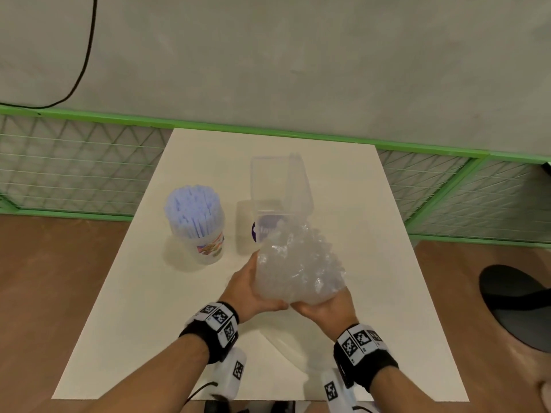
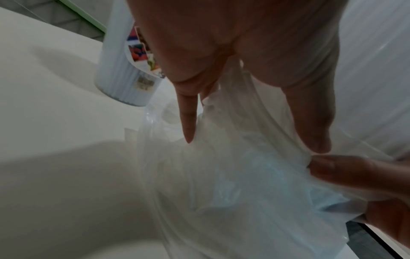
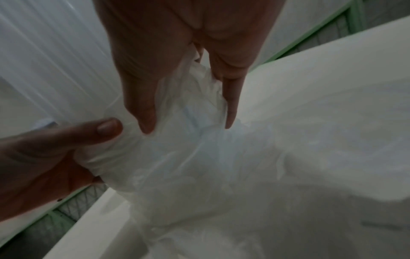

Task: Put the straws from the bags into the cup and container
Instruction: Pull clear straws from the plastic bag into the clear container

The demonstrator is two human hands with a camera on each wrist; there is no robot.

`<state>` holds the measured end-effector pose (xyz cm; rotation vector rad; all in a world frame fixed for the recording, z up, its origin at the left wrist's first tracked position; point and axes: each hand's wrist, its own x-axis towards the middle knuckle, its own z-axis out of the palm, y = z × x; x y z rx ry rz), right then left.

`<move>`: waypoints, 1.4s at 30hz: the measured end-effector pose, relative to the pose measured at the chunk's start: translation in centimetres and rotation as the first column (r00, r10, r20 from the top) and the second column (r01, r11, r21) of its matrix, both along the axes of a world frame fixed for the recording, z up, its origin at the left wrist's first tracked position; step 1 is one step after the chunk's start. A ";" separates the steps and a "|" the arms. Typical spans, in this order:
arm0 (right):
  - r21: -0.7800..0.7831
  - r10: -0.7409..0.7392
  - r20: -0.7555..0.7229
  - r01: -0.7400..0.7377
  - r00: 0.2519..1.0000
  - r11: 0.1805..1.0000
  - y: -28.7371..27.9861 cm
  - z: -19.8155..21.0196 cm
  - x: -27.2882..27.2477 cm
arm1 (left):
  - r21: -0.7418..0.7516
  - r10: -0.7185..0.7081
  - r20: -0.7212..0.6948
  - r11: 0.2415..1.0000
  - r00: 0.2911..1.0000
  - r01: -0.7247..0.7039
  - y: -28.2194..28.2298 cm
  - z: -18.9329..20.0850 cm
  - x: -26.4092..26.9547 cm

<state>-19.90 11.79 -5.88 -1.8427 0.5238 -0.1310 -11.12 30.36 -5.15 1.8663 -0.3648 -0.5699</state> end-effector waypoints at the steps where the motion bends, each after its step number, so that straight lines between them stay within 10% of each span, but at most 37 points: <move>1: -0.023 0.011 -0.011 -0.012 1.000 1.000 -0.5 0.0 0.0 | 0.002 -0.006 -0.004 1.000 1.000 0.006 -0.5 0.0 0.0; 21: -0.316 0.398 0.215 -0.322 0.892 0.893 -4.4 8.6 -1.3 | -0.022 0.195 -0.059 0.980 0.979 -0.196 0.1 -1.7 -1.8; 42: -0.498 0.319 0.332 -0.122 0.888 0.859 2.1 7.0 2.1 | -0.066 0.230 -0.069 0.970 0.971 -0.234 5.3 -1.4 0.3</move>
